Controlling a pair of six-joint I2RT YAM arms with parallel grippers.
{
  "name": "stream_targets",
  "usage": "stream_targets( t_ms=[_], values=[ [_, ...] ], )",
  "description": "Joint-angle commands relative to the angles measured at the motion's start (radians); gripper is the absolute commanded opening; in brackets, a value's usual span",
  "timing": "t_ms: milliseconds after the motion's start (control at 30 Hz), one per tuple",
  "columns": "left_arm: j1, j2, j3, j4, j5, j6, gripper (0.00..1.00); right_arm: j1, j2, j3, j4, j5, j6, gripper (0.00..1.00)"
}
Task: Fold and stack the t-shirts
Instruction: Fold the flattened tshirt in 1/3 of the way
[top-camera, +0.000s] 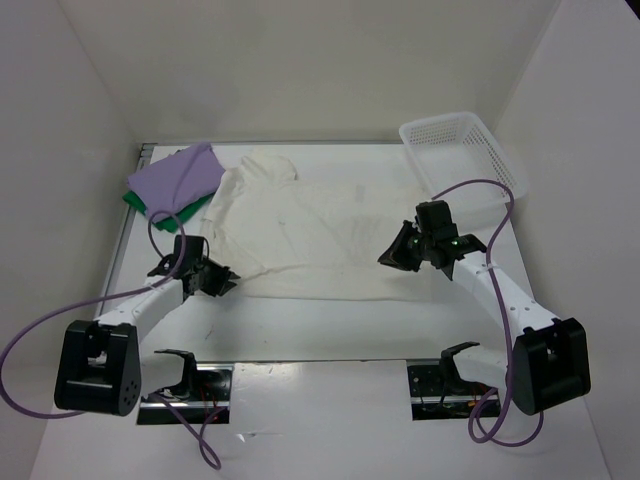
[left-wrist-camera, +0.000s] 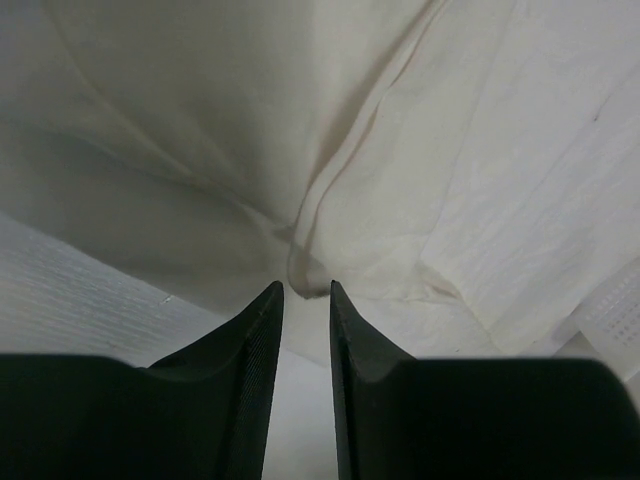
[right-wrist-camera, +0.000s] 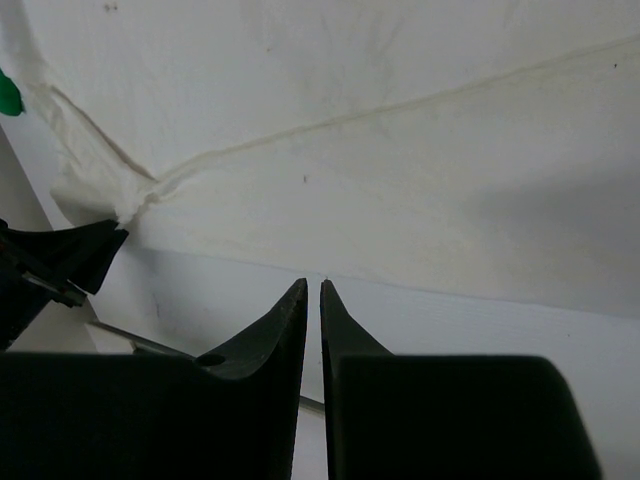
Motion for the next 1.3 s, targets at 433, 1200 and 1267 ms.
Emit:
stream_targets(
  t_ms=[433, 1200, 1267],
  values=[
    [-0.028, 0.082, 0.099, 0.072, -0.006, 0.007, 0.04, -0.001, -0.026, -0.011, 0.023, -0.009, -0.024, 0.16],
    [-0.237, 0.522, 0.552, 0.09, -0.089, 0.173, 0.0, -0.001, -0.008, -0.011, 0.032, -0.018, -0.024, 0.16],
    [-0.237, 0.551, 0.564, 0.09, -0.089, 0.173, 0.05, -0.001, -0.008, -0.011, 0.032, -0.018, -0.024, 0.16]
  ],
)
